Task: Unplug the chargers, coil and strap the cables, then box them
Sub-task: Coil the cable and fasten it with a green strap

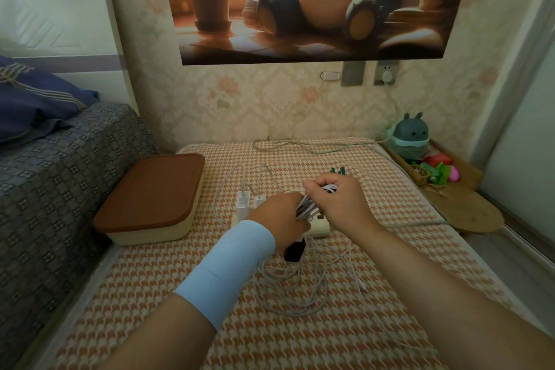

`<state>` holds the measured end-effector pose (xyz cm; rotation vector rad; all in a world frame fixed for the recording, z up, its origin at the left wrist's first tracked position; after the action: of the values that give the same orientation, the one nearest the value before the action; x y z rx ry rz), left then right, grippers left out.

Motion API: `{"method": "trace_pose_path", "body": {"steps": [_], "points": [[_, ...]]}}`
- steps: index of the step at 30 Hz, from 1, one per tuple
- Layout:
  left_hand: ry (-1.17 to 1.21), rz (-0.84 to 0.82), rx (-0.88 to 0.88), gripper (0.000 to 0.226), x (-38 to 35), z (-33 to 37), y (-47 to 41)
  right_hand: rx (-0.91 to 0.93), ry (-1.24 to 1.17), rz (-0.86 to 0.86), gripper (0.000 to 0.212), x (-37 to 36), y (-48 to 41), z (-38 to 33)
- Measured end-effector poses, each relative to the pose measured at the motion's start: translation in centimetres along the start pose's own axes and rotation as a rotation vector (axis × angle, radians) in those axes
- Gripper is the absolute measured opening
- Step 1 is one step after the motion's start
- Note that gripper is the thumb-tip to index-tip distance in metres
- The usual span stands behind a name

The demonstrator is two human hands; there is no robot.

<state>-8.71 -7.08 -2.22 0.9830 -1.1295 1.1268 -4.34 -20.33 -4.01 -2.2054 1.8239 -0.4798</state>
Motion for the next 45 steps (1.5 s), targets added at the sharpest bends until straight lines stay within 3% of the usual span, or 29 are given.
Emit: {"method": "trace_pose_path", "body": {"steps": [5, 11, 15, 19, 24, 28, 30, 33, 37, 41, 45], "points": [[0.171, -0.132, -0.072, 0.019, 0.2, 0.2, -3.3, -0.097, -0.039, 0.035, 0.037, 0.9, -2.4, 1.3], [0.020, -0.091, 0.022, 0.018, 2.2, -1.8, -11.5, -0.421, -0.071, 0.039, 0.048, 4.1, -9.1, 2.7], [0.053, -0.135, 0.101, 0.025, 2.3, -2.9, -16.4, -0.394, 0.453, 0.088, 0.027, 7.8, -13.3, 6.4], [0.096, -0.175, 0.176, 0.033, 0.9, -3.9, -20.3, -0.364, 0.832, -0.098, 0.048, 9.6, -15.4, 10.3], [0.140, -0.177, 0.189, 0.038, -1.3, -5.0, -23.4, -0.347, 0.953, -0.291, 0.070, 8.9, -17.4, 14.2], [0.122, -0.162, 0.186, 0.036, -2.8, -5.8, -24.9, -0.412, 0.921, -0.310, 0.074, 8.5, -18.5, 17.0], [0.111, -0.155, 0.175, 0.032, -3.3, -6.1, -25.3, -0.377, 0.901, -0.227, 0.059, 8.9, -19.0, 17.8], [0.076, -0.120, 0.140, 0.022, -3.3, -6.1, -25.3, -0.337, 0.729, -0.086, 0.033, 9.6, -19.0, 17.5], [0.070, -0.075, 0.106, 0.018, -3.3, -5.2, -24.5, -0.346, 0.529, 0.016, 0.040, 10.3, -17.2, 16.4], [0.166, 0.012, 0.061, 0.010, -3.1, -3.8, -23.9, -0.469, 0.220, 0.169, 0.027, 10.8, -15.3, 15.4], [0.197, -0.010, -0.034, 0.027, -2.8, -2.2, -23.0, -0.608, -0.113, 0.146, 0.025, 10.5, -13.8, 14.2]]}}
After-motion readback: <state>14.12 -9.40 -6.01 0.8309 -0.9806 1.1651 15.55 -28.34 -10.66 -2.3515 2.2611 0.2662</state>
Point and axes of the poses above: each hand's wrist, its own y-axis away from the middle knuckle, its own x-axis out of the back of the hand, z = x × y, the point moved 3 cm from there along -y, towards the middle knuckle, and after that the axes turned 13 degrees about -y, right-handed, at the moved point
